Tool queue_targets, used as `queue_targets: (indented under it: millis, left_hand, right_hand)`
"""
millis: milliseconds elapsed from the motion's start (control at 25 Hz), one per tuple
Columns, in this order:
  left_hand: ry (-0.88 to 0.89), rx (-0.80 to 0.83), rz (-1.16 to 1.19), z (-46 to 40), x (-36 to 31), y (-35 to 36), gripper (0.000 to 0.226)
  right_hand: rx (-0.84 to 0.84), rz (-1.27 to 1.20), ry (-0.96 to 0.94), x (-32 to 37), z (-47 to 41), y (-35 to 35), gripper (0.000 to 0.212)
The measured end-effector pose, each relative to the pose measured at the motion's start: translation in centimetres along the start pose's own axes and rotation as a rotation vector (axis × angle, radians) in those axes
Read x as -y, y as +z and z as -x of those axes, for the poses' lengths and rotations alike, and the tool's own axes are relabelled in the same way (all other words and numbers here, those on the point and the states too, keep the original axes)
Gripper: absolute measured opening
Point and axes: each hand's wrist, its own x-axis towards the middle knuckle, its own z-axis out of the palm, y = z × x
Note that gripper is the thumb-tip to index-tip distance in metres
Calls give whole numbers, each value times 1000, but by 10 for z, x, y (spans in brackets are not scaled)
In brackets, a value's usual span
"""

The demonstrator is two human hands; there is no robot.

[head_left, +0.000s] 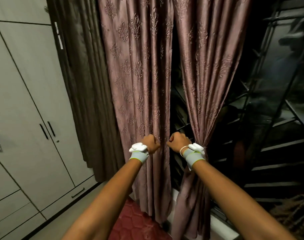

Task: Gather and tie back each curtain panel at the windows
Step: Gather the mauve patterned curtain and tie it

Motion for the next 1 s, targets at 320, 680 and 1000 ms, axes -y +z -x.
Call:
queue_targets:
  millis: [320,680,1000]
  left_hand:
    - [-102,-76,34,-29,18,-12,23]
    - [-140,-393,232,-80,-4,-18,70]
    - [-210,-364,21,-91,-12,-22,27]
  right_hand:
    - [-101,-17,-99,36,-37,14,57]
    - [-87,-32,-210,5,-75,12,27]
    - [-200,-32,-157,-48,-108,-10,15]
